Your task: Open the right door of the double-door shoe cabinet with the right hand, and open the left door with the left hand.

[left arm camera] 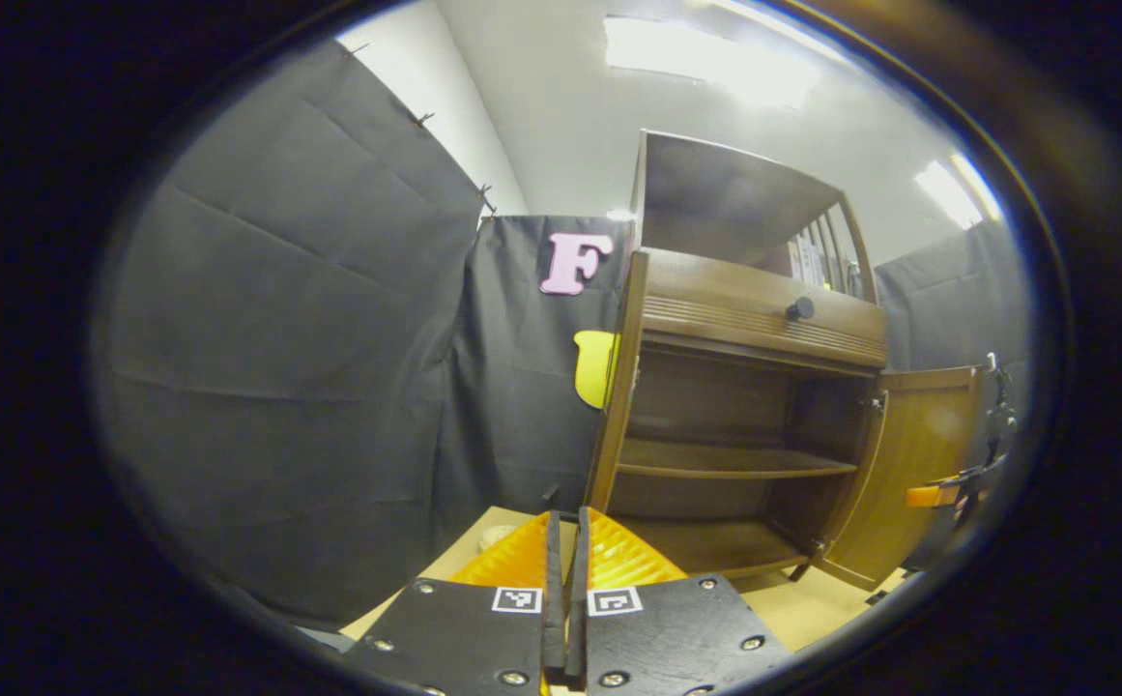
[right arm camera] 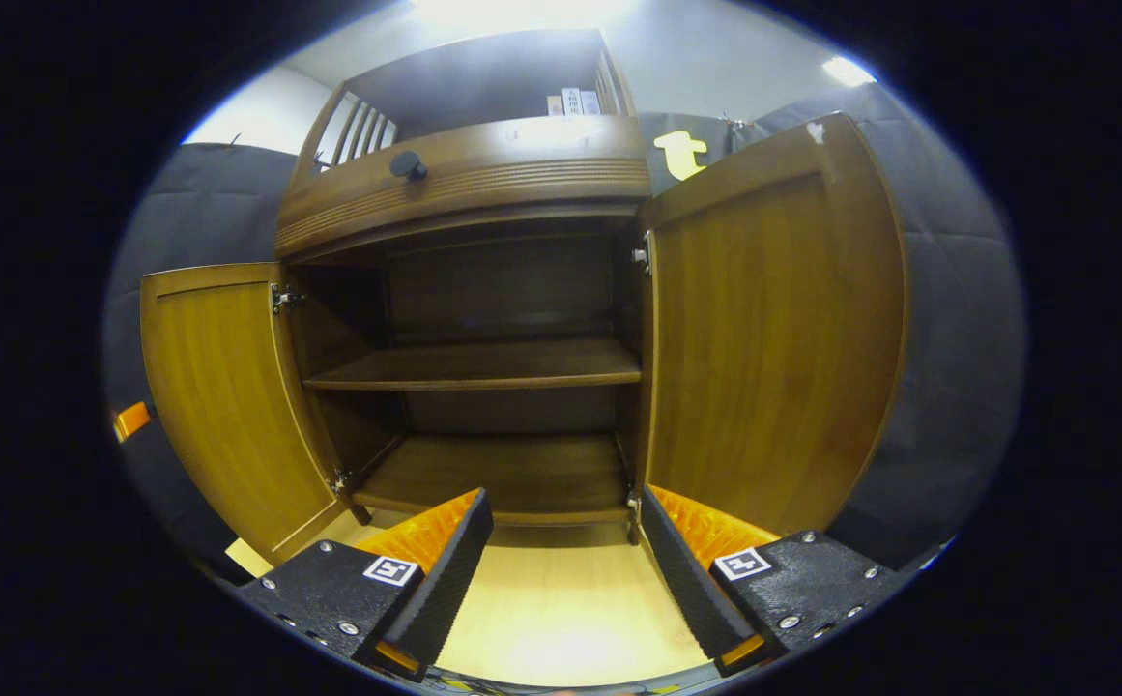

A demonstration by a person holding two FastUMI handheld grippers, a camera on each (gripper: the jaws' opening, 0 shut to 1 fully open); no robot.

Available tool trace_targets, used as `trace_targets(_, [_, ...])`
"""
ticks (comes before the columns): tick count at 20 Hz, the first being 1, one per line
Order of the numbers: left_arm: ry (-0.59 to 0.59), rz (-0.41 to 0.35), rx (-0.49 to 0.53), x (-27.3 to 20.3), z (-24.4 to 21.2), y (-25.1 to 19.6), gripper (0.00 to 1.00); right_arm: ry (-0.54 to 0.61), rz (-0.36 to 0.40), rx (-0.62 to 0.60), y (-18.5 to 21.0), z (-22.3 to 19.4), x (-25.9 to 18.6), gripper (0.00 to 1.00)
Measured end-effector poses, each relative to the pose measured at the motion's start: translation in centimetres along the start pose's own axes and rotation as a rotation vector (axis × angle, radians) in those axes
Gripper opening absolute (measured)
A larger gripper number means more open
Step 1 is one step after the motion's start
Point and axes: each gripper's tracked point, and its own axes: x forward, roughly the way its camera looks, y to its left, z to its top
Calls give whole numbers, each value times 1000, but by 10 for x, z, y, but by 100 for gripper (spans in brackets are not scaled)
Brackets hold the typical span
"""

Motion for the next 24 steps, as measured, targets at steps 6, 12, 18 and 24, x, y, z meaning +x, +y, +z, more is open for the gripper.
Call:
trace_targets(6, [-53,3,1,-6,13,-22,41,-64,67,10,-24,24,-16,92])
trace_targets(12, [-107,108,-5,-6,21,-22,93,-132,123,26,-58,37,-38,92])
trace_targets(18, [-109,127,-41,-12,21,-35,100,-132,157,4,-77,26,-71,92])
trace_targets(24, [-94,172,61,-18,21,-22,100,-121,182,74,-65,20,-76,94])
